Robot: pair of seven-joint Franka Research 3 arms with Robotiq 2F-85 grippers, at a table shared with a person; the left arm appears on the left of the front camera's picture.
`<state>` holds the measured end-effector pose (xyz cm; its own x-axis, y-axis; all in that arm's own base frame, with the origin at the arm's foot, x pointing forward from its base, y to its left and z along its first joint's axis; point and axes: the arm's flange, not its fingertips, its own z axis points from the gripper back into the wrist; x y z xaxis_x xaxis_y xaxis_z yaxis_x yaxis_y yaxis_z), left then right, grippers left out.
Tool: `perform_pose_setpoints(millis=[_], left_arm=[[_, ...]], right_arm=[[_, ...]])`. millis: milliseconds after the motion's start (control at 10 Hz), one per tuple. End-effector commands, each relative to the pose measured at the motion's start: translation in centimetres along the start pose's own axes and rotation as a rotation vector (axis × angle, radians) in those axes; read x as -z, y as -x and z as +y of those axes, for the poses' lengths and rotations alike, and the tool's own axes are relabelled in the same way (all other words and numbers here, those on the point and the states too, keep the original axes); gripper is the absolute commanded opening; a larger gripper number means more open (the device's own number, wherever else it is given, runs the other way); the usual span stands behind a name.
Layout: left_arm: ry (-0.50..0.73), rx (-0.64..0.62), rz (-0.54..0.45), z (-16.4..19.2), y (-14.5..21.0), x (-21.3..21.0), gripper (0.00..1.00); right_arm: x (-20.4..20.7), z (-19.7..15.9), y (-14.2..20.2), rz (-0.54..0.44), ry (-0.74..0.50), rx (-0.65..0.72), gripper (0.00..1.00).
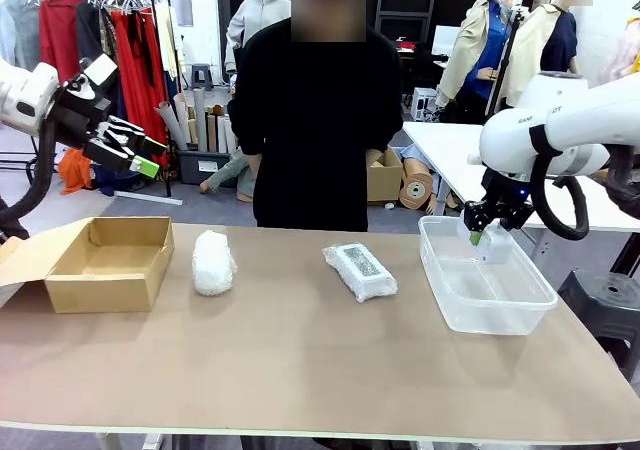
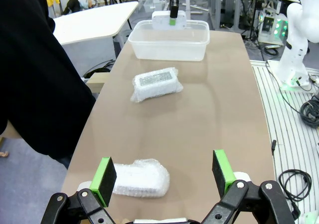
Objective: Separate and place wrapped and unwrapped clocks.
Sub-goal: If the picked Digital clock is wrapped, place it in the Package Box ; if not, place it in the Organizing box.
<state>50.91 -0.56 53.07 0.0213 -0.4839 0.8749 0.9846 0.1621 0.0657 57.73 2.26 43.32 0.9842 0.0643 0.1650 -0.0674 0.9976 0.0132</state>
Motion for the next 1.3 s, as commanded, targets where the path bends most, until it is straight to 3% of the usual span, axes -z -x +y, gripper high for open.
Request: perform_pose_setpoints(millis=[0,100,1200], left_arm=[[0.002,0.005,-0.002,-0.08,-0.18,0.00,1.00],[0.002,0.005,-0.002,-0.08,-0.18,0.00,1.00],[0.002,0.005,-0.002,-0.08,-0.18,0.00,1.00]], right_arm=[[-0.53,-0.11,-0.05,-0.023,0.004,0.056,0.00],[0.00,0.00,0.00,0.000,0.000,0.000,0.00],[0.25,0.11,0.01,0.006,-0.001,0.008,0.00]])
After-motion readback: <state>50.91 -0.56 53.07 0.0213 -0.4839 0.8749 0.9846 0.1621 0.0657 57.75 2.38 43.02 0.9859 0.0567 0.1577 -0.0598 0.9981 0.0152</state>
